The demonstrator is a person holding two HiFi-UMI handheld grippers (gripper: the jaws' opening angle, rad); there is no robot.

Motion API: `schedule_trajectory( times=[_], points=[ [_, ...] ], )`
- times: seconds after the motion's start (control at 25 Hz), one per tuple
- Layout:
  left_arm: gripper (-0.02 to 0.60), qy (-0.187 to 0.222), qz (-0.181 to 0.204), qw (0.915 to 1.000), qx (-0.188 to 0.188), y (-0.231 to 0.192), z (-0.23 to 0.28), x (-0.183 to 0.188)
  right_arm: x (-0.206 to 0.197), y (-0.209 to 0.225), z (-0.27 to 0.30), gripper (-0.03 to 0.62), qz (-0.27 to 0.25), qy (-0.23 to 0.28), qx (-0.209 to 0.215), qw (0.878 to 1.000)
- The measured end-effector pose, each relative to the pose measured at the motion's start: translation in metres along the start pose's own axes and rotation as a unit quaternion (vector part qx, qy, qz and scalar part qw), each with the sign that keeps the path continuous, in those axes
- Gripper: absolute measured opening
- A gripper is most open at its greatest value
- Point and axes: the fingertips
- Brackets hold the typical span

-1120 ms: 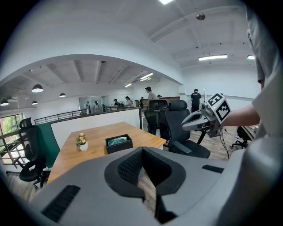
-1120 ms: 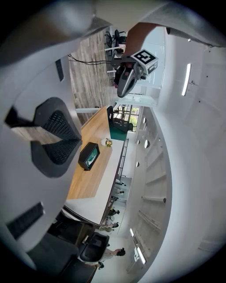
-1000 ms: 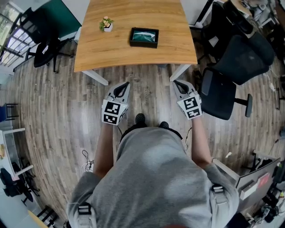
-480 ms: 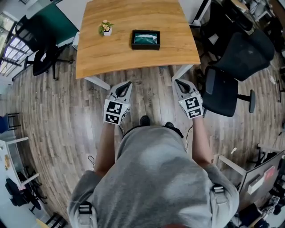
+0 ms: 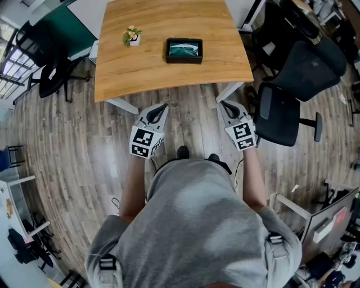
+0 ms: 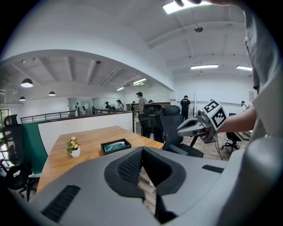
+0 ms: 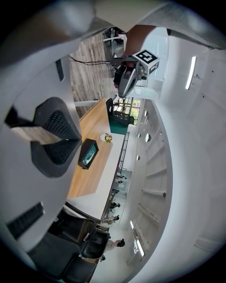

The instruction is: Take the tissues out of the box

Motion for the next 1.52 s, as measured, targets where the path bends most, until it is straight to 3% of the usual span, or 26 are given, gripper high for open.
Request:
schedule_trajectory(
  times=[0.36, 0.6, 0.72, 1.12, 1.52],
  points=[
    [0.020, 0.000, 0.019, 0.9998, -0.012, 0.003, 0.003, 0.003, 0.007, -0.002, 0.002, 0.009, -0.005, 0.007, 0.005, 1.000],
    [0.024, 0.001, 0.016, 0.9995, -0.025, 0.002, 0.002, -0.001, 0.010, -0.009, 0.005, 0.063, -0.015, 0.008, 0.014, 1.000],
    [0.088, 0.000, 0.016, 0.9995, -0.027, -0.001, 0.000, -0.002, 0.012, -0.013, 0.006, 0.099, -0.019, 0.009, 0.016, 1.000],
    [0.199, 0.003, 0.036, 0.9987, -0.036, -0.015, -0.002, -0.007, 0.027, -0.022, 0.012, 0.244, -0.016, 0.019, 0.000, 1.000],
    [0.262, -0.001, 0.043, 0.9981, -0.043, -0.032, 0.001, -0.013, 0.028, -0.030, 0.028, 0.265, -0.014, 0.009, 0.001, 1.000]
  ],
)
Point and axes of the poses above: the fingertips, and each gripper's own axes: z forward along the fingers, y to its right, x out of its top, and after that the axes turned 10 degrees about -y, right-handed
